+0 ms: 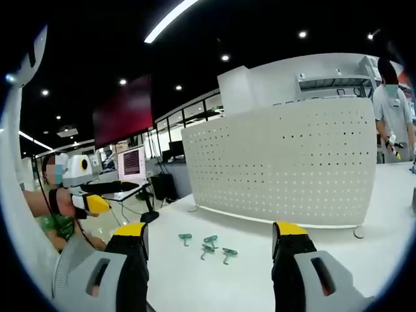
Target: Insert the hook assembly into the mounting plate slot until the hook locks in place.
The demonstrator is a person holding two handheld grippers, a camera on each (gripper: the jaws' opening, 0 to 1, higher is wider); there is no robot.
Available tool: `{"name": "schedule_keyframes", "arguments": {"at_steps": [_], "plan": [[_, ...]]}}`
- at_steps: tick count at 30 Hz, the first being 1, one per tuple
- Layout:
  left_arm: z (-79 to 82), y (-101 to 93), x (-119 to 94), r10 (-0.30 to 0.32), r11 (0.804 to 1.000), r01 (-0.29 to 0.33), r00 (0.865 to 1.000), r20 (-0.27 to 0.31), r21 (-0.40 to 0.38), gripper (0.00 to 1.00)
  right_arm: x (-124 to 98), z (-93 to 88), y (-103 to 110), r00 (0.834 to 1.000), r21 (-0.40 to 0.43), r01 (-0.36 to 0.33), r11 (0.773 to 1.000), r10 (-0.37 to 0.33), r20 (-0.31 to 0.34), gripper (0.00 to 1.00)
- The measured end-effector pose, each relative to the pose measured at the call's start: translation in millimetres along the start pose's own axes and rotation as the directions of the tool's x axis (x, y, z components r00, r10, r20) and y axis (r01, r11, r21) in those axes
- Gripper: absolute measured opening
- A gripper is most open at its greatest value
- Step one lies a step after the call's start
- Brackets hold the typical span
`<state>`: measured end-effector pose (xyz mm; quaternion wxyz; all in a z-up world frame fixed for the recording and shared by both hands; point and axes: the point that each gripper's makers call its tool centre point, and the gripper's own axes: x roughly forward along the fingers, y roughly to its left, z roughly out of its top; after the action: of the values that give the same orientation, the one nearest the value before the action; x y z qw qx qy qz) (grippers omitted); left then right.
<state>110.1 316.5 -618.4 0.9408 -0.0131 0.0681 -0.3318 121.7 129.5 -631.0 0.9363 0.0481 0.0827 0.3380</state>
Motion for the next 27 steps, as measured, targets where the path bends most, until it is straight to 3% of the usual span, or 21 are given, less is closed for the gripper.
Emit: {"name": "schedule_keyframes", "arguments": {"at_steps": [10, 21, 27], "plan": [[-12.1, -2.4, 2, -0.023, 1.0, 0.024, 0.998, -0.051, 0.017, 0.98, 2, -7.7, 5, 0.999, 0.001, -0.017, 1.0, 0.017, -0.028, 0.78], [-15.4, -5.9, 13, -0.066, 0.998, 0.067, 0.996, -0.061, 0.002, 0.97, 3, -8.5, 5, 0.999, 0.0, -0.03, 1.0, 0.03, -0.037, 0.78], [-26.0, -3.8, 21, -0.069, 0.998, 0.07, 0.994, -0.09, 0.005, 0.96, 4, -12.7, 8, 0.998, 0.003, -0.031, 1.0, 0.031, -0.051, 0.77]]}}
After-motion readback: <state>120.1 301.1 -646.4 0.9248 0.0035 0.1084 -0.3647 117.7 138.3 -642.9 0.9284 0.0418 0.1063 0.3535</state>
